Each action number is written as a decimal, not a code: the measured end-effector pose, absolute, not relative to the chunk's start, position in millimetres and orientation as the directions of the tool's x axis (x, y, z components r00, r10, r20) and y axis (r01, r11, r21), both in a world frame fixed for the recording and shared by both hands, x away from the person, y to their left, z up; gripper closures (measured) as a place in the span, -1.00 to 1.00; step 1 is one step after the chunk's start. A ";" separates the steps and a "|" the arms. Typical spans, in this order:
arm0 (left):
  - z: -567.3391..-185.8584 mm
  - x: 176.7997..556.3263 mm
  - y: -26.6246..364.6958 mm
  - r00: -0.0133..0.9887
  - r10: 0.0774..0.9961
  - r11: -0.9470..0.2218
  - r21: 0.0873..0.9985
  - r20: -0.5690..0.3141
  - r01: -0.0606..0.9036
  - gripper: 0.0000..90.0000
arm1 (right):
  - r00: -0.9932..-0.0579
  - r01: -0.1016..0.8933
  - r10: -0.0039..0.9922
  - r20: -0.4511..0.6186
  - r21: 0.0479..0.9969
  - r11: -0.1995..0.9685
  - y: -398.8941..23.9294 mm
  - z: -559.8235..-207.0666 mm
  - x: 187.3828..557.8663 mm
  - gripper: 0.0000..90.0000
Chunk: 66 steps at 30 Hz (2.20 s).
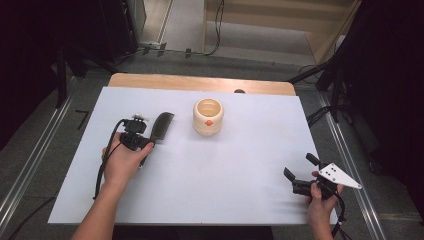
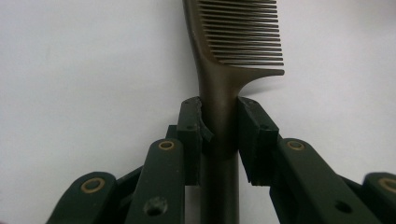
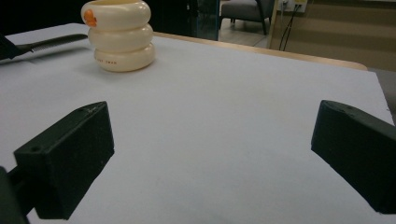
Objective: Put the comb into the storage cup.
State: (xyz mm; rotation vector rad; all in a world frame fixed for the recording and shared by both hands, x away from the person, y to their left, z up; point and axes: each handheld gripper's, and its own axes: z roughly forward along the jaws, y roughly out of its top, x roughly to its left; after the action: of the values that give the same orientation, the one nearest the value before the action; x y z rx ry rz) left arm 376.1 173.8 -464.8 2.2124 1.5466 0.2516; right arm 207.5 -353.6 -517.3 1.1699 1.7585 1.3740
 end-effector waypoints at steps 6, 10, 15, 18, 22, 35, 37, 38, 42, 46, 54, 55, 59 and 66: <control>-453.2 365.6 179.4 0.380 0.919 -0.268 0.535 -0.109 0.801 0.61 | -0.418 0.270 0.907 0.048 0.960 0.074 -353.3 -517.0 207.1 -1.00; -446.1 359.2 182.5 0.387 0.914 -0.246 0.588 -0.125 0.770 0.61 | -0.420 0.265 0.906 0.045 0.961 0.075 -353.5 -516.6 206.4 -1.00; -438.1 349.7 184.5 0.408 0.900 -0.218 0.654 -0.152 0.725 0.61 | -0.418 0.263 0.908 0.028 0.960 0.092 -351.7 -515.1 205.5 -1.00; -434.0 344.2 185.0 0.423 0.890 -0.202 0.686 -0.168 0.699 0.61 | -0.414 0.263 0.910 0.020 0.960 0.099 -350.5 -513.0 204.2 -1.00; -429.9 336.3 185.2 0.446 0.878 -0.185 0.736 -0.174 0.651 0.61 | -0.421 0.254 0.906 0.032 0.964 0.084 -349.9 -508.6 202.7 -1.00; -428.4 308.5 184.9 0.478 0.869 -0.141 0.861 -0.130 0.490 0.61 | -0.496 0.226 0.864 0.083 0.973 0.036 -328.9 -481.0 203.9 -1.00; -428.7 304.6 184.8 0.488 0.863 -0.134 0.872 -0.131 0.471 0.61 | -0.509 0.228 0.857 0.082 0.973 0.042 -322.9 -476.1 205.2 -1.00; -428.8 302.7 184.4 0.492 0.861 -0.131 0.875 -0.133 0.466 0.61 | -0.516 0.227 0.852 0.083 0.973 0.043 -319.4 -473.5 206.0 -1.00; -428.9 295.8 183.3 0.505 0.853 -0.122 0.890 -0.133 0.439 0.61 | -0.555 0.221 0.829 0.074 0.973 0.061 -305.0 -463.7 210.0 -1.00; -429.9 289.8 183.1 0.523 0.841 -0.106 0.904 -0.141 0.415 0.61 | -0.590 0.225 0.802 0.095 0.973 0.050 -290.5 -455.5 215.1 -1.00; -436.3 280.6 173.6 0.569 0.812 -0.127 0.911 -0.131 0.392 0.61 | -0.642 0.238 0.757 0.121 0.970 0.046 -258.8 -440.8 230.8 -1.00; -437.0 280.1 172.4 0.577 0.806 -0.130 0.912 -0.132 0.390 0.61 | -0.645 0.240 0.754 0.125 0.970 0.044 -253.8 -438.6 233.6 -1.00; -439.0 276.5 164.8 0.597 0.794 -0.147 0.915 -0.117 0.375 0.61 | -0.658 0.240 0.741 0.135 0.970 0.037 -239.3 -431.6 241.4 -1.00; -445.2 265.7 152.1 0.641 0.763 -0.160 0.937 -0.082 0.310 0.61 | -0.683 0.238 0.715 0.148 0.971 0.027 -214.6 -423.0 250.9 -1.00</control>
State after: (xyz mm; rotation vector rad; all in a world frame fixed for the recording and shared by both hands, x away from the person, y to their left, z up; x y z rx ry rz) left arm 265.7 152.1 -445.2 1.7427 0.8740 0.5054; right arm 250.9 -214.6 -423.0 0.9686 1.9288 1.6960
